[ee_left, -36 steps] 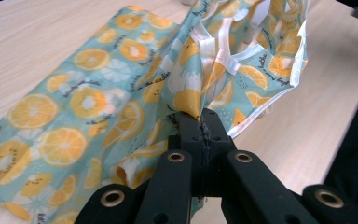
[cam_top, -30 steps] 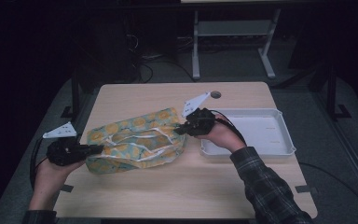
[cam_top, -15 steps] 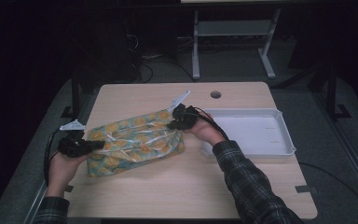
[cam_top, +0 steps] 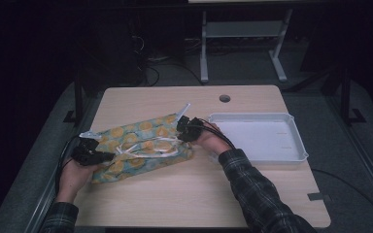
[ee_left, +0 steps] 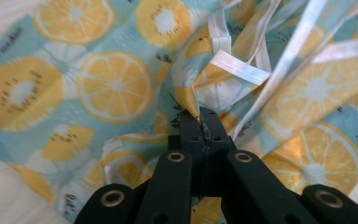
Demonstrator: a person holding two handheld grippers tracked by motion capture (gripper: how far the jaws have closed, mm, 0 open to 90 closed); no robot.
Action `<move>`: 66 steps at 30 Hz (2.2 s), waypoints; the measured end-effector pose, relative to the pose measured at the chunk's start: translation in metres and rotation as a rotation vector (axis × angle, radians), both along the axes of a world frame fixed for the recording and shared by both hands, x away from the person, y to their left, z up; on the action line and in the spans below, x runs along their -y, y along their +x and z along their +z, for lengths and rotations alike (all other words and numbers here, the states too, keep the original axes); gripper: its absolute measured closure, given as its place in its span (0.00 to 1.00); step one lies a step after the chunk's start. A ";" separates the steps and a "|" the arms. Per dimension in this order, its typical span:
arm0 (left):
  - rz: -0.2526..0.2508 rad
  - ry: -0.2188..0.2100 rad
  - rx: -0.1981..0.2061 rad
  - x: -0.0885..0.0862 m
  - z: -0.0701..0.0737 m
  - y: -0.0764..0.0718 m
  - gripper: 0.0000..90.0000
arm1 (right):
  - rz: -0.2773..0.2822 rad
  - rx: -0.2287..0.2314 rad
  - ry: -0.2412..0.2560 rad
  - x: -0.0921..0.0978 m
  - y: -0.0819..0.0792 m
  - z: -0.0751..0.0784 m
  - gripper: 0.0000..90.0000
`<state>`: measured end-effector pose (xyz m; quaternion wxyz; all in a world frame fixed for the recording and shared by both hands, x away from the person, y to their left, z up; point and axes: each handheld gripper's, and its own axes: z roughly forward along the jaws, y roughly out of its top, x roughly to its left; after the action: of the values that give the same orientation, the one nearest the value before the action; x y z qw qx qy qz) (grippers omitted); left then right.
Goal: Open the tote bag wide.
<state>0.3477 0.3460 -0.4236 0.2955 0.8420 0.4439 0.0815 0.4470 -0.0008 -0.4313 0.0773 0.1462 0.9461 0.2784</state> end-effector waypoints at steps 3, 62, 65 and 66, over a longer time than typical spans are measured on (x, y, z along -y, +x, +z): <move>-0.019 -0.008 -0.012 0.003 -0.001 -0.002 1.00 | 0.025 0.004 -0.013 0.002 -0.007 0.001 0.98; -0.067 -0.113 0.081 0.001 0.025 -0.052 0.46 | 0.037 -0.039 0.132 0.081 -0.059 0.037 0.52; -0.075 -0.114 0.095 0.000 0.031 -0.057 0.45 | 0.044 -0.034 0.163 0.084 -0.062 0.043 0.51; -0.087 -0.106 0.095 -0.001 0.034 -0.059 0.44 | 0.043 -0.036 0.172 0.084 -0.063 0.045 0.51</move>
<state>0.2891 0.3471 -0.3899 0.3636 0.8389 0.3960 0.0850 0.3837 -0.0852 -0.3858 0.0413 0.1369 0.9229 0.3574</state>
